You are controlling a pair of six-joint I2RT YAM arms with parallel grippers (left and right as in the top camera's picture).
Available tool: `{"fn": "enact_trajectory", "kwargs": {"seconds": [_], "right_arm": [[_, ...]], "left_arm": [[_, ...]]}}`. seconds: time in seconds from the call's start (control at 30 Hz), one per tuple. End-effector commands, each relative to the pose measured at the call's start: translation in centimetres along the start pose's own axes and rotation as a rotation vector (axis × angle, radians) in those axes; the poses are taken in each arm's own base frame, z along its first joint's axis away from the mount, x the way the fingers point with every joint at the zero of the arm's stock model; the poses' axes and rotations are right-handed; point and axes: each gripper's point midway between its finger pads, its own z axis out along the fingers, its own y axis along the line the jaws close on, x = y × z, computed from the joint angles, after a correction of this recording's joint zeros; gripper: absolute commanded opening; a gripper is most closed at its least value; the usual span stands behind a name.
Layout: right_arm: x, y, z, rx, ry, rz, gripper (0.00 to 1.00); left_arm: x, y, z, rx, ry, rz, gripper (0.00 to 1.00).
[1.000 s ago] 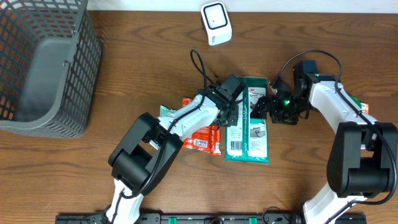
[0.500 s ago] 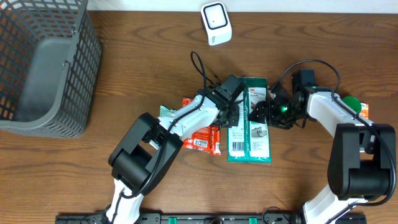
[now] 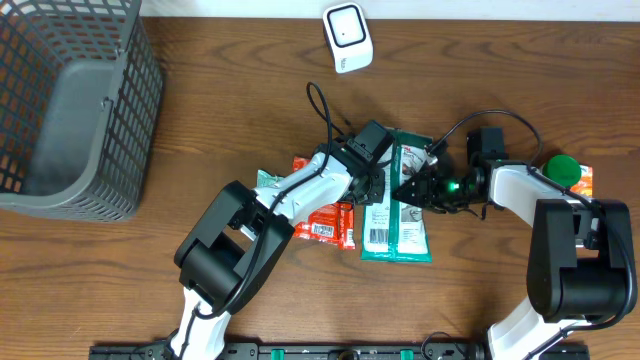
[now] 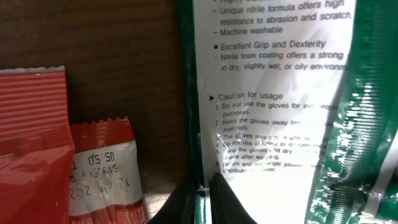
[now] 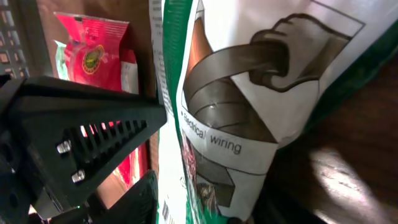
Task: Scan the item barcode
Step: 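Hold the gloves pack with the right gripper and release the left gripper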
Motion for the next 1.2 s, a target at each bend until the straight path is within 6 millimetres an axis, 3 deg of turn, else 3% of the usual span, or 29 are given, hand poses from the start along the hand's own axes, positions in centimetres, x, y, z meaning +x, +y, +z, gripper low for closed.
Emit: {"fn": "enact_trajectory", "kwargs": {"seconds": [0.0, 0.13, 0.4, 0.57, 0.6, 0.67, 0.83, 1.0, 1.17], "right_arm": [[0.9, 0.4, 0.3, -0.054, 0.022, -0.024, 0.45], [0.9, 0.4, 0.3, -0.054, 0.019, -0.030, 0.46], [0.9, 0.3, 0.8, -0.069, -0.002, -0.056, 0.36], [0.9, 0.6, 0.8, -0.088, -0.005, -0.066, 0.35], [0.9, 0.6, 0.8, -0.088, -0.005, -0.066, 0.31], [0.9, 0.6, 0.9, -0.091, -0.004, -0.065, 0.01], [0.8, 0.5, 0.9, -0.086, -0.009, -0.072, 0.01], [1.1, -1.2, 0.9, 0.012, 0.000, -0.047, 0.08], [1.3, -1.0, 0.9, -0.005, 0.005, -0.041, 0.01]], "left_arm": [[1.8, 1.2, 1.4, -0.034, 0.059, 0.003, 0.12], [1.8, 1.2, 1.4, -0.032, 0.057, 0.004, 0.11], [1.8, 1.2, 1.4, -0.032, 0.056, 0.004, 0.12], [1.8, 1.2, 1.4, -0.031, 0.056, 0.004, 0.11], [1.8, 1.2, 1.4, -0.031, 0.056, 0.004, 0.12], [1.7, 1.2, 1.4, -0.031, 0.055, 0.004, 0.11], [1.5, 1.0, 1.4, -0.025, 0.047, 0.005, 0.12], [1.3, 0.9, 1.3, -0.020, 0.039, 0.005, 0.12], [-0.8, -0.3, -1.3, 0.021, -0.029, 0.043, 0.13]]}}
